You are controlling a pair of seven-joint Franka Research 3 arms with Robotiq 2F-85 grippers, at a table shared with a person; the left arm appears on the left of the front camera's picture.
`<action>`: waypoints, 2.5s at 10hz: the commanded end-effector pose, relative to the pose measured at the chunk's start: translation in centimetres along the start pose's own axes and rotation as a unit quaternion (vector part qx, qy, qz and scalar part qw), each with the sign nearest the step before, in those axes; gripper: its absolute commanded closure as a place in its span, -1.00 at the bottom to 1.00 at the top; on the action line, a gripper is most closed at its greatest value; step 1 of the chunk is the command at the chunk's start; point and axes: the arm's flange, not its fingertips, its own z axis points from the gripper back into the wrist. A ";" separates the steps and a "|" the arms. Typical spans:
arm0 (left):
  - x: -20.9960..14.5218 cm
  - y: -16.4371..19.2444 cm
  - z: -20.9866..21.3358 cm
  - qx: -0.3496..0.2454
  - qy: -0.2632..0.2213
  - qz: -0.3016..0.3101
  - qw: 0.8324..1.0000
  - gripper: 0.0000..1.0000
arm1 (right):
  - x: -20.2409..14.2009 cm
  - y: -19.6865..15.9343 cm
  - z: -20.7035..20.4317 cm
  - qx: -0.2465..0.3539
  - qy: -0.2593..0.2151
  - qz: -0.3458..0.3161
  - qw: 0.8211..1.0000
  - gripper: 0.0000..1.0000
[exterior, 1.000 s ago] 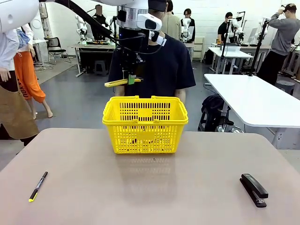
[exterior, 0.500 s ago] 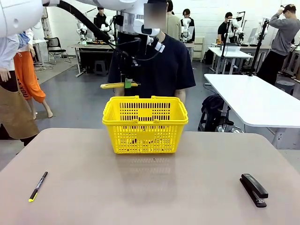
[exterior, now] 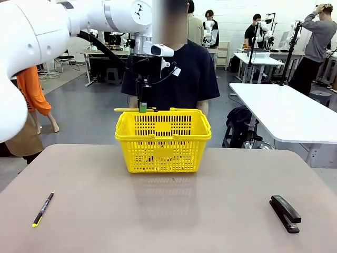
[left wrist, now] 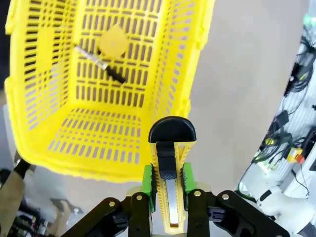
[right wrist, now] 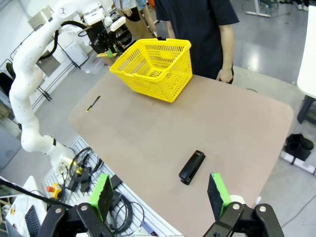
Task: Place the items the person wants into the basket.
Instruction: Pick up the item the person points to and place it in the Market Basket.
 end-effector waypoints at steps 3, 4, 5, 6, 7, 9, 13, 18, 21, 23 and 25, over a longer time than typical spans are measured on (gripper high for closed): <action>6.1 2.3 -0.7 0.000 -0.064 0.017 0.998 0.45 | 0.2 0.0 0.1 0.009 -0.008 0.009 1.000 -1.00; 6.7 2.3 -1.6 0.035 -0.072 0.022 0.997 0.45 | 0.2 0.0 0.1 0.009 -0.008 0.009 1.000 -1.00; 6.9 2.5 -2.6 0.069 -0.077 0.024 0.994 0.45 | 0.2 0.0 0.1 0.009 -0.008 0.009 1.000 -1.00; 7.4 2.5 -3.6 0.086 -0.084 0.024 0.992 0.45 | 0.2 0.0 0.1 0.009 -0.008 0.009 1.000 -1.00; 8.0 2.7 -4.1 0.098 -0.079 0.025 0.992 0.45 | 0.2 0.0 0.1 0.009 -0.008 0.009 1.000 -1.00; 9.5 3.8 -4.7 0.099 -0.056 0.028 0.993 0.45 | 0.2 0.0 0.1 0.009 -0.008 0.009 1.000 -1.00; 11.6 5.0 -6.9 0.064 -0.016 0.043 0.997 0.45 | 0.2 0.0 0.1 0.009 -0.008 0.009 1.000 -1.00; 11.1 5.8 -9.3 0.045 0.011 0.046 0.998 0.45 | 0.2 0.0 0.1 0.009 -0.008 0.009 1.000 -1.00; 10.7 6.0 -9.6 0.043 0.013 0.043 0.998 -1.00 | 0.2 0.0 0.1 0.009 -0.008 0.009 1.000 -1.00; 10.6 6.1 -9.6 0.041 0.012 0.041 0.998 -1.00 | 0.2 0.0 0.1 0.009 -0.008 0.009 1.000 -1.00; 10.5 6.0 -9.7 0.040 0.011 0.041 0.998 -1.00 | 0.2 0.0 0.1 0.009 -0.008 0.009 1.000 -1.00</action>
